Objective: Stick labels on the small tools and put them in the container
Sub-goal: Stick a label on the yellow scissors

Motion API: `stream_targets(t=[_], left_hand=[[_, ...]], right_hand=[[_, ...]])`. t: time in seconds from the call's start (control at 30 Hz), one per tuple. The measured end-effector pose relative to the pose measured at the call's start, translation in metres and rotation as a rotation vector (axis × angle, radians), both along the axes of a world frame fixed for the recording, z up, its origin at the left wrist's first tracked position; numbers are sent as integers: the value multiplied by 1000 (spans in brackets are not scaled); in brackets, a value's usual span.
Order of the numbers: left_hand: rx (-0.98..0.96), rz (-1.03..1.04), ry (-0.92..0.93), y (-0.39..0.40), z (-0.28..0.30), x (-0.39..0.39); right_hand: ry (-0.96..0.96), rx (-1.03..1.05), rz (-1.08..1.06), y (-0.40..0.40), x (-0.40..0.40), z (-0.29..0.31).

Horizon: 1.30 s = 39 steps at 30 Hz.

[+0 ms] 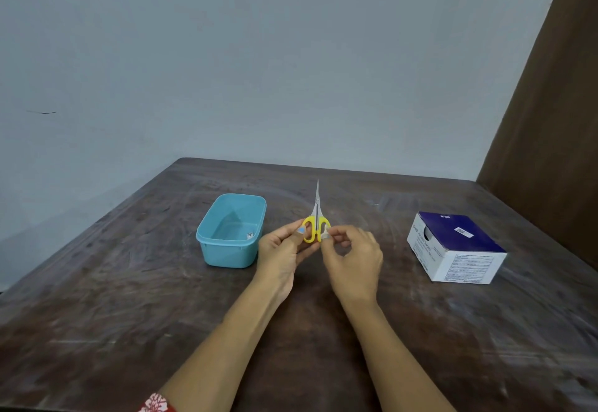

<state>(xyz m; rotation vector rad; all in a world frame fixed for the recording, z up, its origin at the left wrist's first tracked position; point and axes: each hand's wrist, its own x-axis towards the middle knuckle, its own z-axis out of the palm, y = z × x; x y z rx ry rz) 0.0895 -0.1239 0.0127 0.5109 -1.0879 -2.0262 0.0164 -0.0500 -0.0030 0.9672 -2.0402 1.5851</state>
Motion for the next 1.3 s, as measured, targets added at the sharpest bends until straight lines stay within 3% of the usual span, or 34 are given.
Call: stream_targets(t=[0.13,0.7,0.87,1.3], left_hand=[[-7,22,-10,0,-1,0],[-57,17,-68,4,-2,-2],[-39,44,-73,2,-1,-2],[-37,-22,-61,4,0,0]], right_hand=[[-71,58,8,0,1,0],[171,72,15,-1,3,0],[206,-24,-36,1,3,3],[317,120,-125,-3,-2,-3]])
